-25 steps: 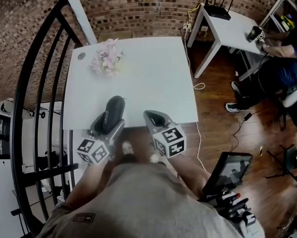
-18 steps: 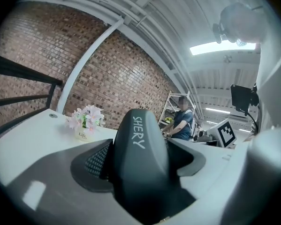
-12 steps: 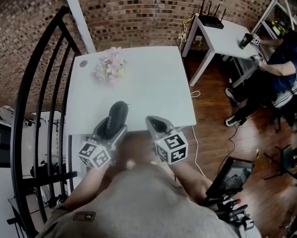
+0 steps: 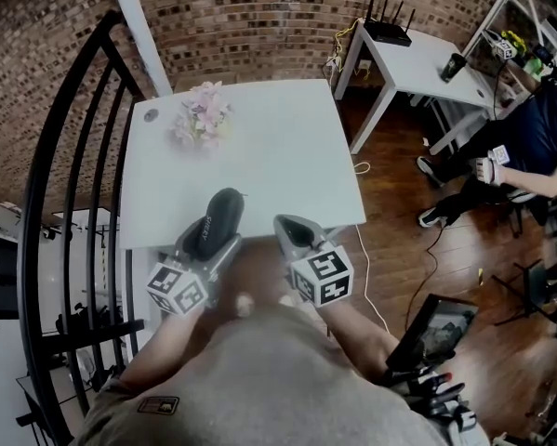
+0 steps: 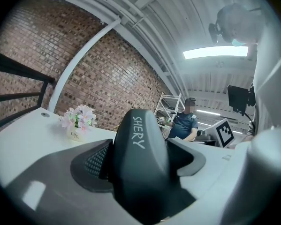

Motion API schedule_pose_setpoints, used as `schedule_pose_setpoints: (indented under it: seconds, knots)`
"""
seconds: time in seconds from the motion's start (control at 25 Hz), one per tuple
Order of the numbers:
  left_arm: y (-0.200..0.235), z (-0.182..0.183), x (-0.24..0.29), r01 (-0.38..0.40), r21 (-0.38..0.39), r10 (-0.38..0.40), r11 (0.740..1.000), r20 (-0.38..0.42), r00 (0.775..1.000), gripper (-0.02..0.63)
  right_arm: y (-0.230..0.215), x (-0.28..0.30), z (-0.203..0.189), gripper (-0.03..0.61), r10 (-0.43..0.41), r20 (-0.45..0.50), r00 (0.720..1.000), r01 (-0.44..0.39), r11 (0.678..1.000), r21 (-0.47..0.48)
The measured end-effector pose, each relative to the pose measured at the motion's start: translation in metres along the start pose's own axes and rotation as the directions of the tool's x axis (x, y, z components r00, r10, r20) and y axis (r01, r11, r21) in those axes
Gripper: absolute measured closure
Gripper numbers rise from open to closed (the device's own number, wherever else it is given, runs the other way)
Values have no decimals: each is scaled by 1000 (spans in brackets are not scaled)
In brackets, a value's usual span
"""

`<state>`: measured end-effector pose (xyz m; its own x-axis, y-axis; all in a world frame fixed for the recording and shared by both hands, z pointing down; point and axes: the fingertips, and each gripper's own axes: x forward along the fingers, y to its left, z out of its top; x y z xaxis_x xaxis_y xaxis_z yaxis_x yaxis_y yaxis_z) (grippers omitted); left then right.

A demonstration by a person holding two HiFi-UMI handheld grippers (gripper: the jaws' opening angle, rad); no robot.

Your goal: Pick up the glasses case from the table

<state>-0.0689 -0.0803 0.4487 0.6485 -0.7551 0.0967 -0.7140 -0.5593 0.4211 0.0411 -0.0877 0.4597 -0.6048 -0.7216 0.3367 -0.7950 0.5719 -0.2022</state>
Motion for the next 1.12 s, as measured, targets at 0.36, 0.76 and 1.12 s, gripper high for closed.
schedule_pose_setpoints:
  seconds: [0.36,0.76,1.12]
  knots:
    - [-1,-7,-6,26,-12,-26,1000,-19,999,258,10,2,-1,569,-3,5,1000,3,1000,-10]
    - [2,-7,-7,43,-13,-44,999,-29,999,258,15,8,0,568,-6,5,1000,6,1000,-12]
    - [8,-8,-5,47,-27,-47,999,-27,999,258,18,16,-1,568,-6,2,1000,6,1000,-8]
